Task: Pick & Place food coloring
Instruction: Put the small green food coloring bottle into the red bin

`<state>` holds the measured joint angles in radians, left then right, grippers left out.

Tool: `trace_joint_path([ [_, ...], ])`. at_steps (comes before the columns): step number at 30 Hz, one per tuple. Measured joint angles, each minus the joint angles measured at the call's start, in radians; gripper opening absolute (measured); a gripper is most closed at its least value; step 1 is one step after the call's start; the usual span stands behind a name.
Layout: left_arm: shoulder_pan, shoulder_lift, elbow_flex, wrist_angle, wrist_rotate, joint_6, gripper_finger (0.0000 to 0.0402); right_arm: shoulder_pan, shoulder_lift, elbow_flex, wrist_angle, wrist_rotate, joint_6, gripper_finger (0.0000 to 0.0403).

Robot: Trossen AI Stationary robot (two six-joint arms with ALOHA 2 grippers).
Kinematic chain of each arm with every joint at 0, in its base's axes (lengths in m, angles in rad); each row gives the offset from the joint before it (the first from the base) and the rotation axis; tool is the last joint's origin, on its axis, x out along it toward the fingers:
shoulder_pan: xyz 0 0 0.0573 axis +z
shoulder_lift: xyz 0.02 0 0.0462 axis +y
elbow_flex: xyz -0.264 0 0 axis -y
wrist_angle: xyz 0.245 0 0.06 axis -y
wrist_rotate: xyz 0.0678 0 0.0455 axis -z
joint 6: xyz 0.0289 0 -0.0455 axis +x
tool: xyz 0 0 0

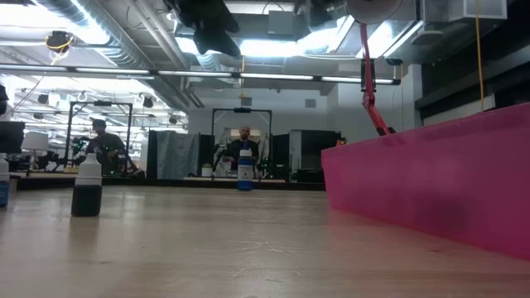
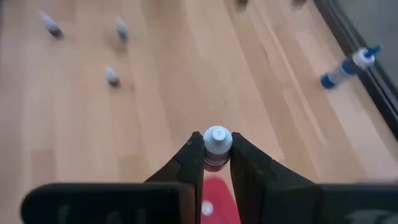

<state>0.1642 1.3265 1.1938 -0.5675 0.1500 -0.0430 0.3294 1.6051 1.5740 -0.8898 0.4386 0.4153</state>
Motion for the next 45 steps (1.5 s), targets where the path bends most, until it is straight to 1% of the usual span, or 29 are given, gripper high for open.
trace_joint_path([
  [3, 0.011, 0.0, 0.0, 0.022, 0.006, 0.005, 0.0271, 0.05, 0.0, -0.065, -0.014, 0.053, 0.076, 0.0059],
  [5, 0.02, -0.001, 0.0, 0.031, 0.038, 0.013, 0.027, 0.082, 0.0, -0.108, -0.013, 0.069, 0.137, 0.006],
  [11, 0.043, -0.001, 0.0, 0.073, 0.134, 0.012, 0.0269, 0.184, 0.001, -0.251, 0.016, 0.068, 0.319, 0.0059],
  [14, 0.043, -0.001, 0.0, 0.098, 0.158, 0.004, 0.0269, 0.244, 0.001, -0.317, 0.071, 0.051, 0.364, 0.006],
  [16, 0.043, -0.001, 0.0, 0.109, 0.163, 0.003, 0.0269, 0.277, 0.001, -0.366, 0.12, 0.013, 0.375, 0.006],
  [20, 0.043, -0.001, 0.0, 0.129, 0.166, -0.01, 0.0269, 0.334, 0.001, -0.463, 0.279, -0.071, 0.359, 0.0059],
  [23, 0.043, -0.001, 0.0, 0.138, 0.167, -0.045, 0.0269, 0.364, 0.001, -0.506, 0.345, -0.097, 0.338, 0.0059],
  [27, 0.042, -0.001, 0.0, 0.151, 0.162, -0.102, 0.0269, 0.387, 0.001, -0.529, 0.386, -0.095, 0.269, 0.0059],
  [31, 0.04, -0.001, 0.0, 0.162, 0.156, -0.134, 0.0269, 0.396, 0.001, -0.575, 0.486, -0.094, 0.213, 0.0059],
  [38, 0.04, -0.001, -0.001, 0.189, 0.157, -0.154, 0.0269, 0.395, 0.002, -0.685, 0.661, -0.099, 0.193, 0.0059],
  [45, 0.041, -0.001, -0.001, 0.197, 0.11, -0.151, 0.0269, 0.395, 0.013, -0.715, 0.761, -0.102, 0.126, 0.0059],
])
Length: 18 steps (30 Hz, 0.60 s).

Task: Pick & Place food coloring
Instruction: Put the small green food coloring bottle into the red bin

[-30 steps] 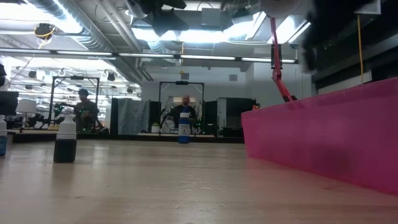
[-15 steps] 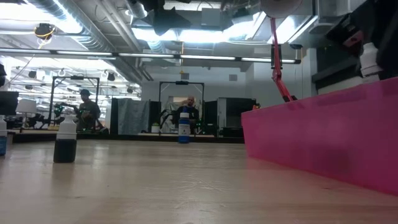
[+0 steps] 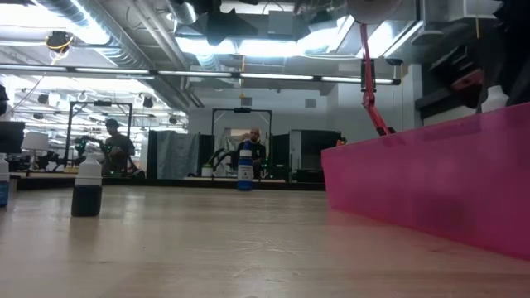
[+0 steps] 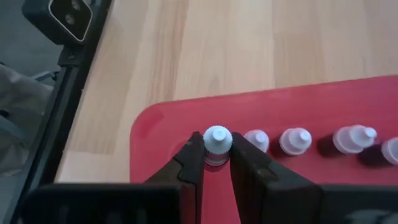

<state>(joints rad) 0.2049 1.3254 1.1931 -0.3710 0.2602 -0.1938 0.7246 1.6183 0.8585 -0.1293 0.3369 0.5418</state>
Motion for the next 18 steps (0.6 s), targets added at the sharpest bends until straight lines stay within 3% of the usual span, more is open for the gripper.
trace_joint_path([
  [18, 0.0, 0.0, 0.0, -0.004, -0.001, 0.022, 0.0269, -0.06, 0.078, 0.0, 0.056, -0.044, -0.082, 0.0059],
])
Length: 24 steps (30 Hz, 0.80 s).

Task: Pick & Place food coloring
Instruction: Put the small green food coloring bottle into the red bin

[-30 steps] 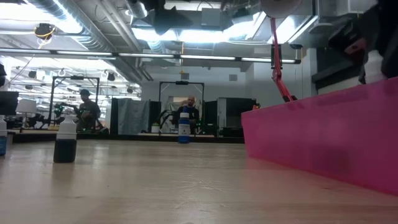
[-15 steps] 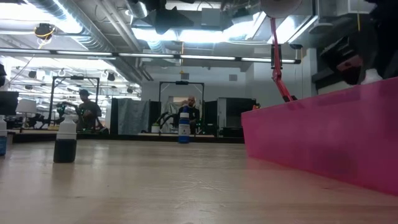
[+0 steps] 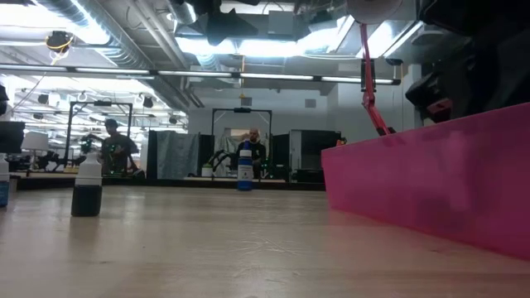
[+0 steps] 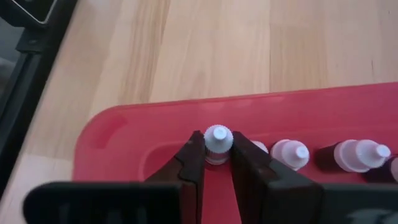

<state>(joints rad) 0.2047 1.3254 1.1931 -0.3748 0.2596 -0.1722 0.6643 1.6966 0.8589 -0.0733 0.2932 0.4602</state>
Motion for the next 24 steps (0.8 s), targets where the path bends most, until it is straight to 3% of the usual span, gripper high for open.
trace_joint_path([
  [9, 0.0, 0.0, 0.0, -0.003, 0.001, 0.011, 0.0269, 0.0, 0.019, 0.0, -0.006, 0.0, -0.017, 0.0065],
  [19, 0.0, 0.0, 0.0, -0.018, 0.004, 0.021, 0.0269, 0.0, 0.018, 0.0, 0.003, -0.051, -0.015, 0.0131],
  [24, 0.0, -0.007, 0.0, -0.034, 0.035, 0.014, 0.0269, 0.0, -0.011, 0.0, -0.01, -0.035, 0.029, 0.0139],
])
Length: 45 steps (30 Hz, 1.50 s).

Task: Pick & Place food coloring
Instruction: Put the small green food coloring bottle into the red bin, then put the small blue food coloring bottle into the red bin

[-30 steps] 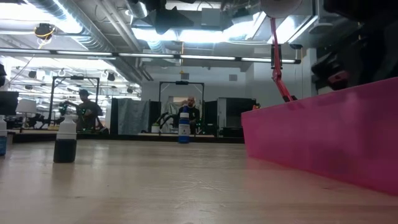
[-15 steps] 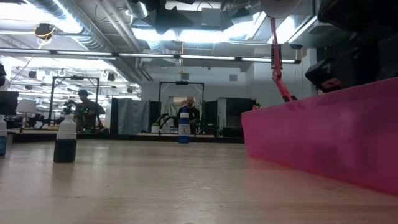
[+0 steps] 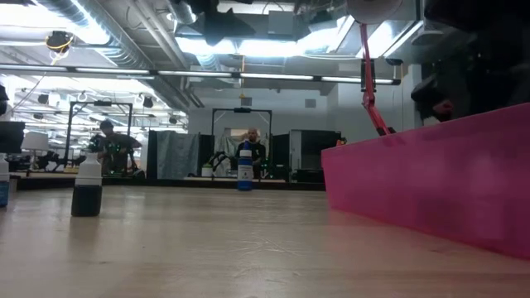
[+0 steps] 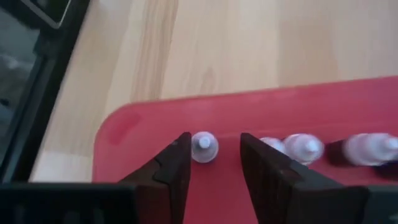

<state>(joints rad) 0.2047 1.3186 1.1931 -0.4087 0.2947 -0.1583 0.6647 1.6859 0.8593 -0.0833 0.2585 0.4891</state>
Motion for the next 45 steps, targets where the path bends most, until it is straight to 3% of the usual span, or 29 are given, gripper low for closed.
trace_joint_path([
  [10, -0.009, -0.123, -0.004, -0.2, -0.091, 0.049, 0.0269, 0.0, -0.104, 0.0, -0.046, 0.061, 0.008, 0.0126],
  [14, -0.009, -0.209, -0.063, -0.199, -0.099, 0.029, 0.0269, 0.0, -0.153, 0.0, -0.101, 0.063, 0.032, 0.0125],
  [18, -0.017, -0.32, -0.167, -0.203, -0.171, -0.056, 0.0269, 0.0, -0.204, 0.0, -0.133, 0.098, 0.034, 0.0125],
  [26, -0.161, -0.533, -0.378, -0.21, -0.442, -0.342, 0.0269, -0.009, -0.295, 0.0, -0.139, 0.167, 0.03, 0.0125],
  [31, -0.297, -0.588, -0.455, -0.273, -0.578, -0.47, 0.0269, -0.022, -0.323, 0.0, -0.148, 0.168, 0.027, 0.0125],
  [39, -0.454, -0.583, -0.518, -0.428, -0.563, -0.31, 0.0269, -0.025, -0.324, 0.001, -0.142, 0.097, -0.08, 0.0127],
  [45, -0.508, -0.585, -0.617, -0.363, -0.49, -0.24, 0.0269, -0.025, -0.324, 0.001, -0.082, 0.072, -0.155, 0.0154],
])
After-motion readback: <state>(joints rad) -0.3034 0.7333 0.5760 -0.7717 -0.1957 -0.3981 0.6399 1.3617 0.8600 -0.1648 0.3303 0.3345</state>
